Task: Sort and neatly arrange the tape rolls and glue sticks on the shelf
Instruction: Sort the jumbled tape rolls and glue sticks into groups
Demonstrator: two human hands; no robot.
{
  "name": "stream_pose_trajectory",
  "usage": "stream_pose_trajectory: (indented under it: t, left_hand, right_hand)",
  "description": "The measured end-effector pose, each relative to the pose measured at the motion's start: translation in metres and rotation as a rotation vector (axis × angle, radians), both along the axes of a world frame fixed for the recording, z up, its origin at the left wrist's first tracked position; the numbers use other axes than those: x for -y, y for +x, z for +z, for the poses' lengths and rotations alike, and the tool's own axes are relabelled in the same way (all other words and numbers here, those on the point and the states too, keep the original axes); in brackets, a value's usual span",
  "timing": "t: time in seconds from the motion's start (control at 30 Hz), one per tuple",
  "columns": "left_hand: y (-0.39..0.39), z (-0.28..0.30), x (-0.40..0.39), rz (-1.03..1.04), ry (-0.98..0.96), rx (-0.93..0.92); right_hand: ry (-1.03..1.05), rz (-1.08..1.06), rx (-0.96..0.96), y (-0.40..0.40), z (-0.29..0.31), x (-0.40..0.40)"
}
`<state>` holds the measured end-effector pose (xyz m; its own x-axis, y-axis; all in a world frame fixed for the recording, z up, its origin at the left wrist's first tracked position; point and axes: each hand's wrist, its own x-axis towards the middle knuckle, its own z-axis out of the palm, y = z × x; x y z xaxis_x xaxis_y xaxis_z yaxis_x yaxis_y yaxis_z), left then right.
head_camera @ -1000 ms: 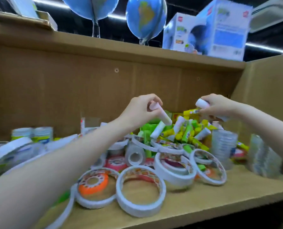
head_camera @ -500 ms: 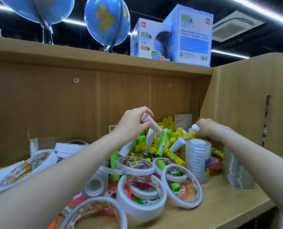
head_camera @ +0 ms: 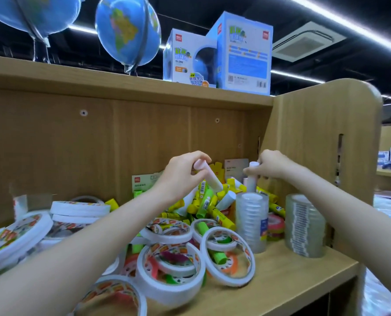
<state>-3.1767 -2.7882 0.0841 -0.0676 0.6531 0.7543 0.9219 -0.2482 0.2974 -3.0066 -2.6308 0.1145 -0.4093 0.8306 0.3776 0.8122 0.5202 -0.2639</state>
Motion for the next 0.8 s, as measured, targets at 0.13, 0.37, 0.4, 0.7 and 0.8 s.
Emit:
stream_pose_trajectory:
  t: [0.13, 0.37, 0.4, 0.7, 0.8]
  left_hand:
    - [0.005, -0.002, 0.007, -0.043, 0.021, 0.020]
    - [0.024, -0.004, 0.029, -0.077, 0.287, 0.260]
    - [0.031, -0.004, 0.033, -0.096, 0.310, 0.298]
    - [0.096, -0.041, 0.021, -0.206, -0.125, -0.040]
    - [0.104, -0.049, 0.013, -0.155, -0.204, -0.134]
  right_hand:
    - [0.038, 0.041, -0.061, 0.017, 0.014, 0.021]
    - [0.072, 0.200, -0.257, 0.061, 0.033, 0.071]
    - [0.028, 0.227, -0.222, 0.066, 0.031, 0.078]
    - [-0.112, 0.179, 0.341, 0.060, -0.024, 0.084]
    - [-0.092, 0.191, 0.326, 0.062, -0.020, 0.084]
